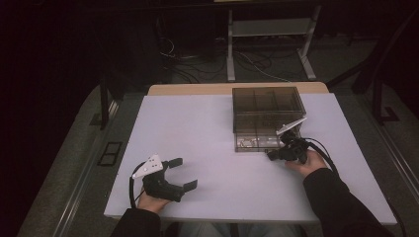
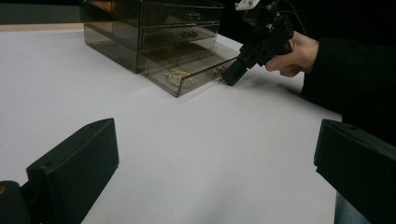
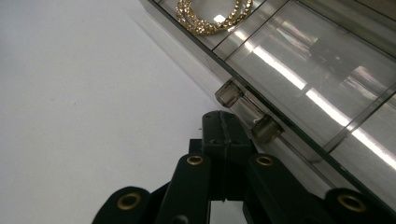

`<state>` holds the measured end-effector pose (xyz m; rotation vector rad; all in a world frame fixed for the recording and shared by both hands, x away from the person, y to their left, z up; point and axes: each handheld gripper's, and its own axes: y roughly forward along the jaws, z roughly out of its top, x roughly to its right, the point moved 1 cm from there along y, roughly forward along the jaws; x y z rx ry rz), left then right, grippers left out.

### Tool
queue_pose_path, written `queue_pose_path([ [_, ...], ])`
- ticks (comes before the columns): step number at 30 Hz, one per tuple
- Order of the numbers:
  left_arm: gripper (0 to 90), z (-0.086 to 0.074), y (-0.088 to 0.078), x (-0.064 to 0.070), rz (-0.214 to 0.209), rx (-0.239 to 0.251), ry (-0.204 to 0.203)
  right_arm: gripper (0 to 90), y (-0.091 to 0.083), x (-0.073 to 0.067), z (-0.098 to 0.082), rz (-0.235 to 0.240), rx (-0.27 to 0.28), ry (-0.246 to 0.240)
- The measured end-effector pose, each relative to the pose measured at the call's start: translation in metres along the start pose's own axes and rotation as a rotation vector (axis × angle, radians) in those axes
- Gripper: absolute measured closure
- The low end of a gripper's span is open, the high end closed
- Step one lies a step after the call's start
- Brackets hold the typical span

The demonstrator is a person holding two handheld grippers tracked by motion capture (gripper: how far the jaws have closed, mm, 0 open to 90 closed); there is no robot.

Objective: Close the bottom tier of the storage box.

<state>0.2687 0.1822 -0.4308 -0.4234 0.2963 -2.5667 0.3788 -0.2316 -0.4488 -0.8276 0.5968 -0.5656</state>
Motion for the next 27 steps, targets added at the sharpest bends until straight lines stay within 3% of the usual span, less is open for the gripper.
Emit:
queue_pose_path([
  [13,0.0,0.0000,0.0001,0.0000,0.000,0.000,0.000,89.0,0.0008,0.0027,0.0033,-0.033,0.006,0.007],
  [27,0.0,0.0000,0.0001,-0.0001,-0.002,0.001,-0.001,89.0,0.0034,0.0079,0.0088,-0.038,0.017,0.022],
])
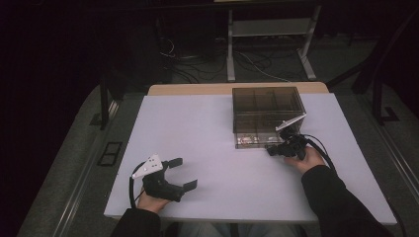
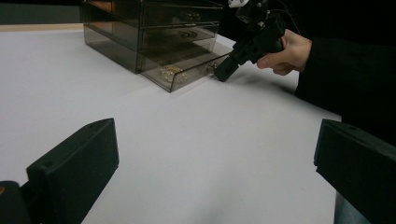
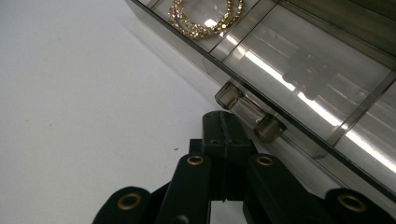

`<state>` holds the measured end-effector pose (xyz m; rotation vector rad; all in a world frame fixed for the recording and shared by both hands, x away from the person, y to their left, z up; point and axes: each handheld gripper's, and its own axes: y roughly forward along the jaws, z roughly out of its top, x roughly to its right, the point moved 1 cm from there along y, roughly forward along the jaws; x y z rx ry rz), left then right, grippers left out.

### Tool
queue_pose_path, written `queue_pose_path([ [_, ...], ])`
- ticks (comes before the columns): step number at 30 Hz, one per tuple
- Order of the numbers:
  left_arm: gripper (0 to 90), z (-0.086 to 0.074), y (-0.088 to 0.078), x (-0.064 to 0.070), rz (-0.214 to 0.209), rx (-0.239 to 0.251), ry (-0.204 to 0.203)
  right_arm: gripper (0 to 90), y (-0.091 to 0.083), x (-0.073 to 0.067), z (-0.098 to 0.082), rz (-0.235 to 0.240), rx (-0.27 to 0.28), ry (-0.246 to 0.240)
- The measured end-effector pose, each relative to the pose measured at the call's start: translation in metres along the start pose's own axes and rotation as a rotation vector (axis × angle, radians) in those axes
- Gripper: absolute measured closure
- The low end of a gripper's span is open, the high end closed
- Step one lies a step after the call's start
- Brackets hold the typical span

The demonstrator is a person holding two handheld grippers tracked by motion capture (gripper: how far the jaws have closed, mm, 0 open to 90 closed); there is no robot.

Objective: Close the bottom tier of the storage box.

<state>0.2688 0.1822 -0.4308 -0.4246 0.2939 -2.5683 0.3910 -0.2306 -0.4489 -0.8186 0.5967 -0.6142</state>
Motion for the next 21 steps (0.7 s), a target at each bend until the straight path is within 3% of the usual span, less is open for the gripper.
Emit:
queue_pose_path([
  [21,0.0,0.0001,-0.0001,-0.0002,0.000,0.001,-0.001,89.0,0.0048,0.0071,0.0068,-0.012,0.036,0.026],
])
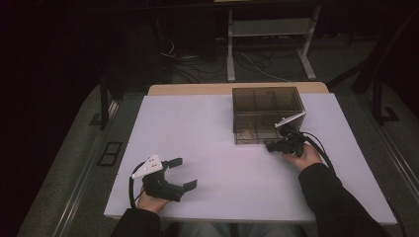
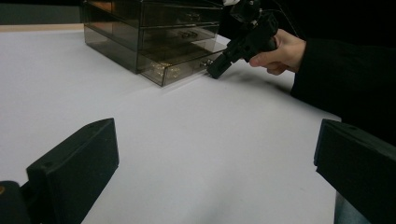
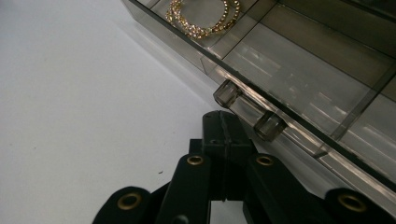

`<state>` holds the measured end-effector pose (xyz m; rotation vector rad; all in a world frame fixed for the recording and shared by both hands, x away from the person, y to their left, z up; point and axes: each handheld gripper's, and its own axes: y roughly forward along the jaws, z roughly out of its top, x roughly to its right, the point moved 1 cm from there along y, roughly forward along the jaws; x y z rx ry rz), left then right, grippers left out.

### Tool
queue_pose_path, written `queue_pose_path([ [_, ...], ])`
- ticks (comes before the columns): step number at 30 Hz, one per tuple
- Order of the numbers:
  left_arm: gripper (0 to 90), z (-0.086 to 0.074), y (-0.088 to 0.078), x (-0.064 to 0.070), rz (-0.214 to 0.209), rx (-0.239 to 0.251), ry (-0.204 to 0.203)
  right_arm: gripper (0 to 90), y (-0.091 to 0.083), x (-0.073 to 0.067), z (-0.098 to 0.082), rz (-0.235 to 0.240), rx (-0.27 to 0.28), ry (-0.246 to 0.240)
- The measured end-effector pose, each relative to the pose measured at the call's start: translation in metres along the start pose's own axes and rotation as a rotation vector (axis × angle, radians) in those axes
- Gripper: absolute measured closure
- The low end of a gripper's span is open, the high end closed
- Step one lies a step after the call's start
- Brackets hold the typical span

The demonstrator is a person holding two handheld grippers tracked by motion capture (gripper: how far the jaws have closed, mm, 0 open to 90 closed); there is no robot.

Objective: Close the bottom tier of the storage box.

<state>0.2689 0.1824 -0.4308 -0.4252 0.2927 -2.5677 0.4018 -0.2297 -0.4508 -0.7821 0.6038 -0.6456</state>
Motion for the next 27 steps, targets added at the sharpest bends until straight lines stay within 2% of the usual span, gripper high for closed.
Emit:
queue_pose_path([
  [14,0.0,0.000,0.000,0.000,-0.001,-0.001,0.000,89.0,0.002,0.011,0.002,0.016,0.034,0.051],
  [27,0.0,0.000,0.000,0.000,-0.001,0.003,-0.002,89.0,0.007,0.014,0.009,-0.005,0.048,0.065],
])
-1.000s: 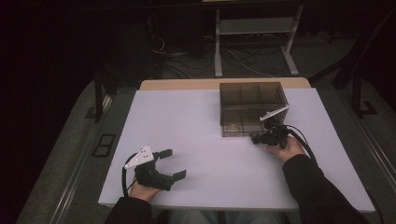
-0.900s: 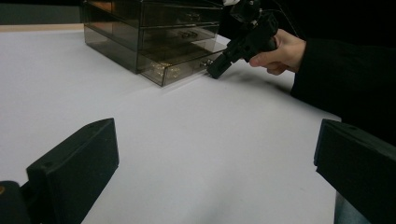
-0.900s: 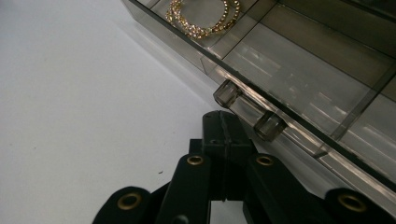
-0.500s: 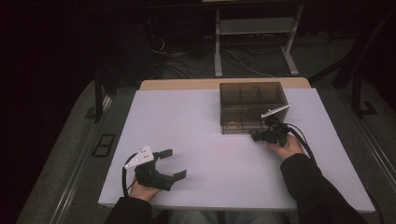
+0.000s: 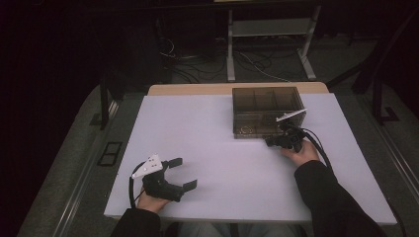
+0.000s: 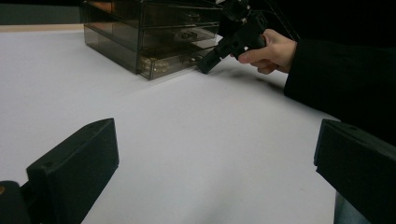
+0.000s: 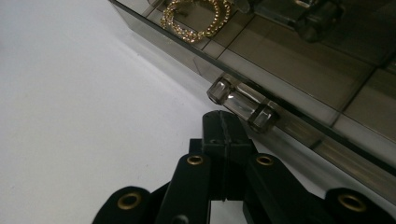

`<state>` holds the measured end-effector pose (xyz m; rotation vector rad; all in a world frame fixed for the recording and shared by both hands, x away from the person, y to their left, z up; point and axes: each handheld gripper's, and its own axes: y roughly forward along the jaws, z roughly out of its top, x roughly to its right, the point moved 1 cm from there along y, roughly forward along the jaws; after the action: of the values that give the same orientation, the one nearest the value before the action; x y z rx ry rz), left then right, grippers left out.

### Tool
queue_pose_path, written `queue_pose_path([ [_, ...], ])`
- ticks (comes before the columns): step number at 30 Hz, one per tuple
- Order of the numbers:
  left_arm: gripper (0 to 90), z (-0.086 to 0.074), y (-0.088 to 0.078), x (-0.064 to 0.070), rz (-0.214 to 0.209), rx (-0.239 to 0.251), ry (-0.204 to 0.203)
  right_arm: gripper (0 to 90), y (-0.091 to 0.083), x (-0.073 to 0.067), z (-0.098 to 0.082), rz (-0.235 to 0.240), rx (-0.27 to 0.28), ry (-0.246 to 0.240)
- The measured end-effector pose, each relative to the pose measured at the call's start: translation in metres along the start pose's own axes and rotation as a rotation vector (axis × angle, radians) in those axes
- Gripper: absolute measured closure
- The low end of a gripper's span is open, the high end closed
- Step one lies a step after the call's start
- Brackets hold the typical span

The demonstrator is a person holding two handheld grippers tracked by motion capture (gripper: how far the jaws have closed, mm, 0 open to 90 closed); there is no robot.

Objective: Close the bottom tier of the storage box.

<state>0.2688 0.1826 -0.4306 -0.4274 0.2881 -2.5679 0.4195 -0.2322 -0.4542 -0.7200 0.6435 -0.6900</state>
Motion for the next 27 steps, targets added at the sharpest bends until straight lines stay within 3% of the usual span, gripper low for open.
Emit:
queue_pose_path([
  [27,0.0,0.000,-0.001,0.000,-0.002,0.002,0.001,89.0,0.005,0.012,0.007,-0.043,0.057,0.029],
])
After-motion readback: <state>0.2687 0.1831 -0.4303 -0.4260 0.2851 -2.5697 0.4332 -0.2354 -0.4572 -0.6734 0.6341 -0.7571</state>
